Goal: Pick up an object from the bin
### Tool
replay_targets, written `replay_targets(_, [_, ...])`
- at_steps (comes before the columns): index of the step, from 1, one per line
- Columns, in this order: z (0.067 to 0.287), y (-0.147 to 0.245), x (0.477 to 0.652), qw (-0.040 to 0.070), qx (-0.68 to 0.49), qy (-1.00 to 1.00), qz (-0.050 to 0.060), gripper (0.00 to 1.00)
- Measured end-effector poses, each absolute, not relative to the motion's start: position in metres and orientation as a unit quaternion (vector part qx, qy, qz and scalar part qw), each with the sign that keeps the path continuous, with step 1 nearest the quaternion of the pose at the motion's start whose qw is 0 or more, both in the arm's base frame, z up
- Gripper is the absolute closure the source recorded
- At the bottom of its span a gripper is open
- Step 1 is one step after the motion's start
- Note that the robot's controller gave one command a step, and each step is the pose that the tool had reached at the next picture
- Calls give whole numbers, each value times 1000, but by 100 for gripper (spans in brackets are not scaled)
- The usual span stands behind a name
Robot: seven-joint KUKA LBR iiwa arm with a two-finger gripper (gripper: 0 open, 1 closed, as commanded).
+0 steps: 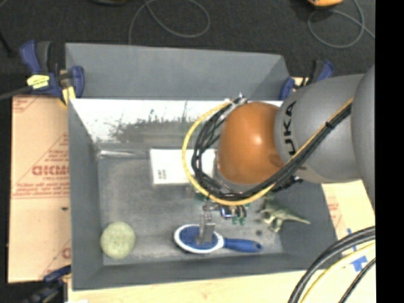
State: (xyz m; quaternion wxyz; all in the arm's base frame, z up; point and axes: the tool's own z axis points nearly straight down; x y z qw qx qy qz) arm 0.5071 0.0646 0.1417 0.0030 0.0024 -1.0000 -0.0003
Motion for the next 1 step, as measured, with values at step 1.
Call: replay_targets(1, [146,64,509,-1,1,-1000,-1,0])
